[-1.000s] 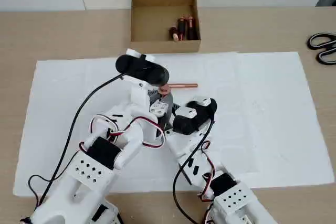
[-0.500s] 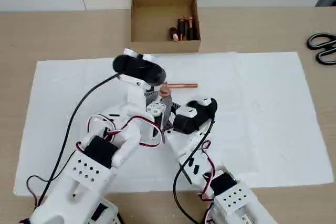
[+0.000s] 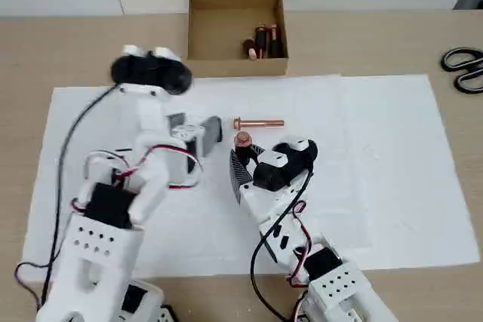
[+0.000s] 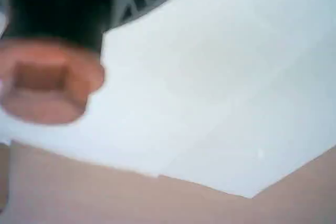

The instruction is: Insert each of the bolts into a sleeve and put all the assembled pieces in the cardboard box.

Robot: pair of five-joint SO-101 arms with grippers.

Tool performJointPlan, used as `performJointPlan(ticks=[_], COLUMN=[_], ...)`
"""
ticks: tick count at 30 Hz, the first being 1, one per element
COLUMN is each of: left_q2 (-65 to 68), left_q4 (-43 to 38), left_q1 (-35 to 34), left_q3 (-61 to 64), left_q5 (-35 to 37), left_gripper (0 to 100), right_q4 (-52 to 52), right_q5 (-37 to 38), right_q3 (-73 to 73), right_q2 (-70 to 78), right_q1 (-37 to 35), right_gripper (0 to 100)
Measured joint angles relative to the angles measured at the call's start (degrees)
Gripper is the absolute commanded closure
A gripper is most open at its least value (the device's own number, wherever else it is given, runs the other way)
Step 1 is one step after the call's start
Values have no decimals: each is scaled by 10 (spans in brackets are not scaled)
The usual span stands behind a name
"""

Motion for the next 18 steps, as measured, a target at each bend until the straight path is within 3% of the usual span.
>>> performJointPlan(ticks=[7,12,18], left_q2=[0,0,0], left_q4=[72,108,149], left_q1=[-166,-230,-280], left_q3=[-12,-12,-12], left_q5=[-113,-132,-134], left_gripper=[819,819,820], right_q4=[0,9,170], right_q5=[18,75,84], right_q3=[0,-4,-130], right_q2=[0,0,1], right_q1=[25,91,165], right_gripper=[995,995,995])
